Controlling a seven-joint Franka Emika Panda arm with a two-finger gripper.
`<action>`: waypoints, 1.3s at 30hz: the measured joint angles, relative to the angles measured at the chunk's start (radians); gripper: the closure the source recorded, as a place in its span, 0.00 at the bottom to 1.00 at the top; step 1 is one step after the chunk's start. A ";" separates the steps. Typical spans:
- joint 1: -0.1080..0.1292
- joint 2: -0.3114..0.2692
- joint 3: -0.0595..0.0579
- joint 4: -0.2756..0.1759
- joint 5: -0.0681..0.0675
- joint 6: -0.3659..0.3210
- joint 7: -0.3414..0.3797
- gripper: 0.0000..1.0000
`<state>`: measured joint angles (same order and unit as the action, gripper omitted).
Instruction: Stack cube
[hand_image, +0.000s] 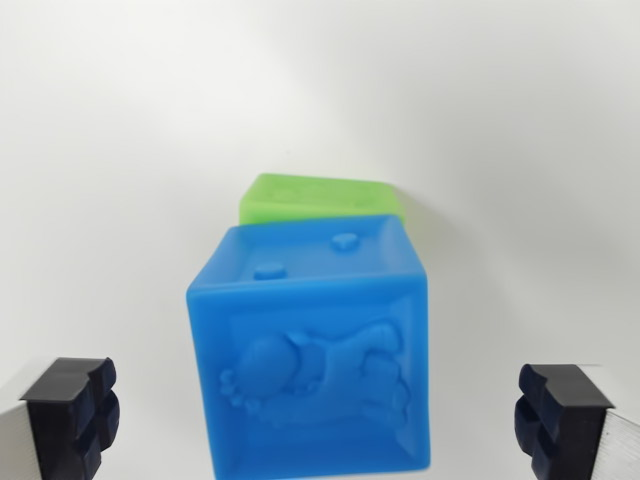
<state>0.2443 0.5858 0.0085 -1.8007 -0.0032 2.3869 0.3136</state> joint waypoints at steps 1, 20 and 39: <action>0.000 -0.006 0.000 0.000 0.000 -0.006 0.000 0.00; 0.000 -0.126 0.000 0.017 0.000 -0.142 0.000 0.00; 0.000 -0.219 0.000 0.091 0.000 -0.309 0.000 0.00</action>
<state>0.2443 0.3670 0.0085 -1.7093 -0.0032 2.0782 0.3136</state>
